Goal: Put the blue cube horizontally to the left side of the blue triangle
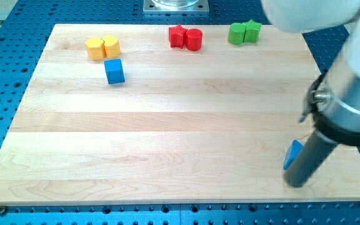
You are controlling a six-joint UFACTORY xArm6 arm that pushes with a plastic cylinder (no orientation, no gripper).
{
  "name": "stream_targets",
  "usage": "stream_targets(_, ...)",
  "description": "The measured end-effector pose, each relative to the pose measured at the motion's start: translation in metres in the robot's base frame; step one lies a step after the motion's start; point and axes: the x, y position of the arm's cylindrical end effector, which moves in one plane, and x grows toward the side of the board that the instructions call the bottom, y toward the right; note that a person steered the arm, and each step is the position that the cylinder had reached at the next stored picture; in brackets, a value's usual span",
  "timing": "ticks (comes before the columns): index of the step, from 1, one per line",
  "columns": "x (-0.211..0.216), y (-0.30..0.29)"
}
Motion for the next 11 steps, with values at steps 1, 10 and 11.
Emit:
stream_targets(1,-0.018,-0.105)
stream_targets(10,-0.076,-0.131)
stream_targets(11,-0.068,-0.08)
